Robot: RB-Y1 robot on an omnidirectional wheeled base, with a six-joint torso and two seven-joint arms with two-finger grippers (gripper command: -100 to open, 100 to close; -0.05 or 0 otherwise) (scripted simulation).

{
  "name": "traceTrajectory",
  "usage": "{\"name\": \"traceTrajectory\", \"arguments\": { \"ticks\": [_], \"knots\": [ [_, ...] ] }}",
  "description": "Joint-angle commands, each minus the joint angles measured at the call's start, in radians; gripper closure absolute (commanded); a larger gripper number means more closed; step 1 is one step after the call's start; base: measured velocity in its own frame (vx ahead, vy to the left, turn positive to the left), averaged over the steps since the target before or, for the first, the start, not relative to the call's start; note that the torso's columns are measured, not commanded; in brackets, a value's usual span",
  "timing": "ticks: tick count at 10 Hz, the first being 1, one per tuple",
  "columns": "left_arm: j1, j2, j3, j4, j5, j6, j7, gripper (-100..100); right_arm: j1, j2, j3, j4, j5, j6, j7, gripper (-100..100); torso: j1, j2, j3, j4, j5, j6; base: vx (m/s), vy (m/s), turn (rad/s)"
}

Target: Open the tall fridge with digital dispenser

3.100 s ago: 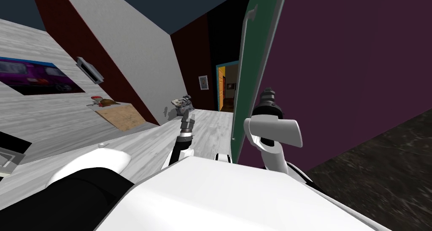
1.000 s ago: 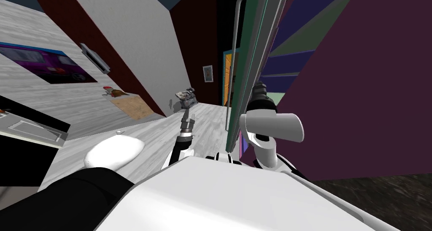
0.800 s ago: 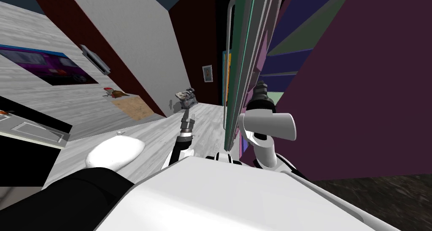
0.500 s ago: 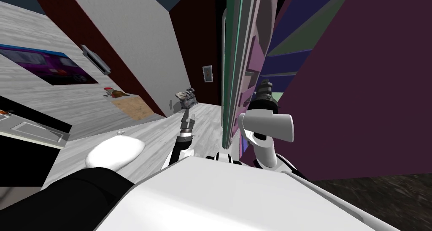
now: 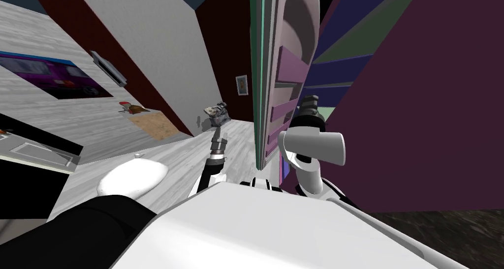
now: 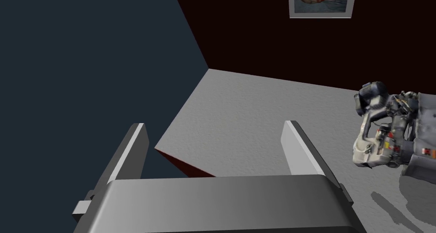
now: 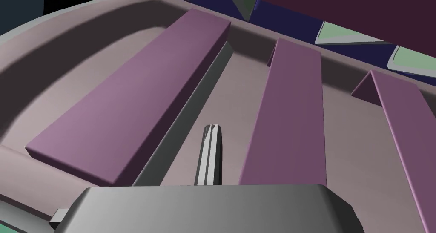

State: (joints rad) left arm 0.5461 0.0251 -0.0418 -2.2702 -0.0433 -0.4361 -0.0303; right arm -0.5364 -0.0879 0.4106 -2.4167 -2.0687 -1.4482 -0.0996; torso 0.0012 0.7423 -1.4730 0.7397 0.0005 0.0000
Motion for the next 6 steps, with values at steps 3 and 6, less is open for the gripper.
{"name": "traceTrajectory", "arguments": {
  "ticks": [3,6],
  "knots": [
    [0.0,0.0,0.0,0.0,0.0,0.0,0.0,0,0.119,-0.13,0.129,0.103,0.134,-0.029,-0.121,100,-0.013,-0.016,-0.011,-0.009,-0.008,0.005,0.123,-0.026,-0.368],
    [0.0,0.0,0.0,0.0,0.0,0.0,0.0,0,0.174,-0.148,0.129,0.103,0.219,-0.029,-0.134,100,-0.048,-0.011,-0.005,-0.009,-0.022,0.017,0.041,-0.011,-0.198]
  ]
}}
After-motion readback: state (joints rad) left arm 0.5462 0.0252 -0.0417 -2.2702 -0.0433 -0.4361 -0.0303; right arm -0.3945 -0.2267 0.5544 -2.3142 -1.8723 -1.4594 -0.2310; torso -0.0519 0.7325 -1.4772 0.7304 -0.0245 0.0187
